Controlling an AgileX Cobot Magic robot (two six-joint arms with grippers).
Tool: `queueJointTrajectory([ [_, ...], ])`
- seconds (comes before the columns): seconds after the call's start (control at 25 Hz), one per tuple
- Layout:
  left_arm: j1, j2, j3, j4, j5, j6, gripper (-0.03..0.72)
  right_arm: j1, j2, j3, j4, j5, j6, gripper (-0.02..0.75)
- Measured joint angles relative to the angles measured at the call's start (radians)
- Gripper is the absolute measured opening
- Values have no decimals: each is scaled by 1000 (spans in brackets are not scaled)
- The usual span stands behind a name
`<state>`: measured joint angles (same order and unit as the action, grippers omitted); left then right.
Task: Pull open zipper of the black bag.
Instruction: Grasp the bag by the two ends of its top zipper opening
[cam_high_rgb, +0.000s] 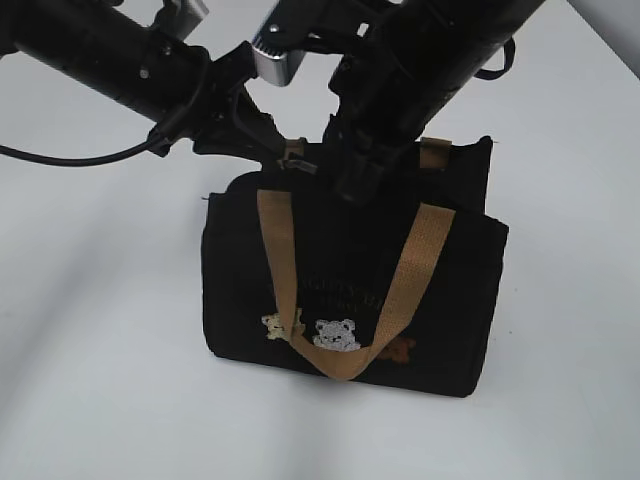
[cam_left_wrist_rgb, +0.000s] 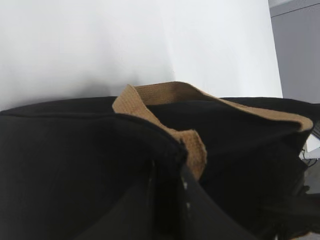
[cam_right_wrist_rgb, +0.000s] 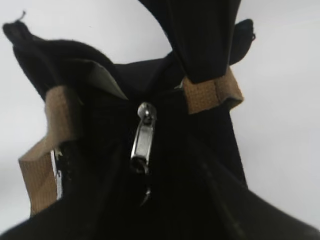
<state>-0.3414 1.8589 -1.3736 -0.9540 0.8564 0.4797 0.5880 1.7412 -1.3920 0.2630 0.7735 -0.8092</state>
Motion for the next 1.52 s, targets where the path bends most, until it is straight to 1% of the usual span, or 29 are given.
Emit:
queueJointTrajectory([
  [0.2, 0, 0, 0, 0, 3, 0, 32, 0, 0, 0, -27, 40, 0, 181],
  [0.32, 0, 0, 0, 0, 7, 0, 32, 0, 0, 0, -30, 42, 0, 74],
  [0.36, 0, 0, 0, 0, 7, 0, 32, 0, 0, 0, -30, 44, 0, 61],
  [0.56, 0, 0, 0, 0, 10, 0, 32, 0, -12, 0, -38, 55, 0, 61],
  [0.72, 0, 0, -2, -1, 10, 0, 32, -3, -63, 0, -78, 88, 31, 56],
  [0.84, -1, 0, -2, -7, 10, 0, 36, -22, -92, 0, -116, 142, 85, 55],
  [0.96, -1, 0, -2, -8, 10, 0, 32, -63, -113, 0, -151, 213, 146, 53],
  [1.12, -1, 0, -2, -8, 6, 0, 32, -146, -139, 0, -170, 304, 232, 43],
  [1.24, -1, 0, -2, -3, 7, 0, 30, -217, -142, 0, -182, 382, 282, 0],
  [1.32, -1, 0, -2, -1, 8, 0, 31, -255, -142, 0, -187, 419, 304, -1],
  [1.4, -1, 0, -2, -1, 8, 0, 31, -283, -143, 0, -183, 431, 314, -1],
  [1.52, -1, 0, -2, 0, 8, 0, 31, -311, -143, 0, -146, 436, 319, -1],
])
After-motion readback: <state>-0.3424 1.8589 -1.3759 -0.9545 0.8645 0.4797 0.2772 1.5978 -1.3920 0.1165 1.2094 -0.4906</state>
